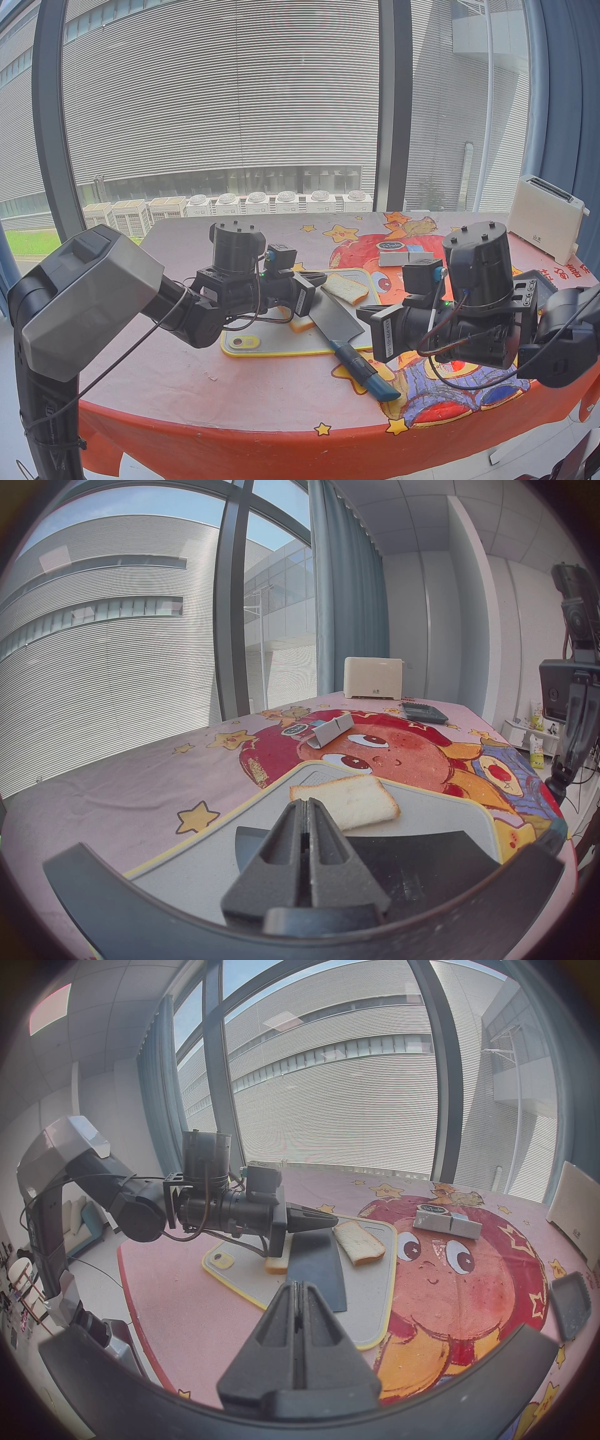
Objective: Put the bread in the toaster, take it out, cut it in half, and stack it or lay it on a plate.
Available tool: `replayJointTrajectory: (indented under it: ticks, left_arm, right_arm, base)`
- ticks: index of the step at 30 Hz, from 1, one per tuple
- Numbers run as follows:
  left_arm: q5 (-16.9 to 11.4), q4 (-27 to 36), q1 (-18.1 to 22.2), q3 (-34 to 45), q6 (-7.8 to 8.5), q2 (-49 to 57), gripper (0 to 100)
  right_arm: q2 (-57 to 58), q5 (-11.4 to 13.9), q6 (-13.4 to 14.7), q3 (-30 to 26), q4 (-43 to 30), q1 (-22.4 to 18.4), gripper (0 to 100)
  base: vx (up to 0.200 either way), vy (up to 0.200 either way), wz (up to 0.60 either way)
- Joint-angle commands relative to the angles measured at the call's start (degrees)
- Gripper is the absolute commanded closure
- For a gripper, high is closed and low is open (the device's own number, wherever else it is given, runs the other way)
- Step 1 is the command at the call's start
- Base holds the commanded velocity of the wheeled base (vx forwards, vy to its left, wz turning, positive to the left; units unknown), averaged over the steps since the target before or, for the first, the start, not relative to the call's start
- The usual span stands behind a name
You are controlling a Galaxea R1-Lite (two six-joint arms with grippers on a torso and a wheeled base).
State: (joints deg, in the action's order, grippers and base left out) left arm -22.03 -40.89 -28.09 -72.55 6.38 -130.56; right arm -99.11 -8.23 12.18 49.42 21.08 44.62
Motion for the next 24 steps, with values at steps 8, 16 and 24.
replayJointTrajectory:
  ticks: [8, 16, 24]
  left_arm:
    - [-0.30, 0.28, 0.23, 3.02, -1.28, 15.34, 100]
    - [-0.03, 0.72, 4.80, 11.55, -1.19, 27.03, 100]
    - [-0.74, 0.63, 11.39, 16.82, -0.84, 34.32, 100]
  right_arm:
    - [1.64, 0.05, -1.72, -3.37, -0.69, 3.02, 0]
    - [-2.58, 0.05, -1.46, -3.81, -1.13, 4.25, 0]
    - [-7.85, 0.05, -1.28, -3.63, -0.16, 4.69, 0]
  base:
    - [0.000, 0.000, 0.00]
    - [0.000, 0.000, 0.00]
    - [0.000, 0.000, 0.00]
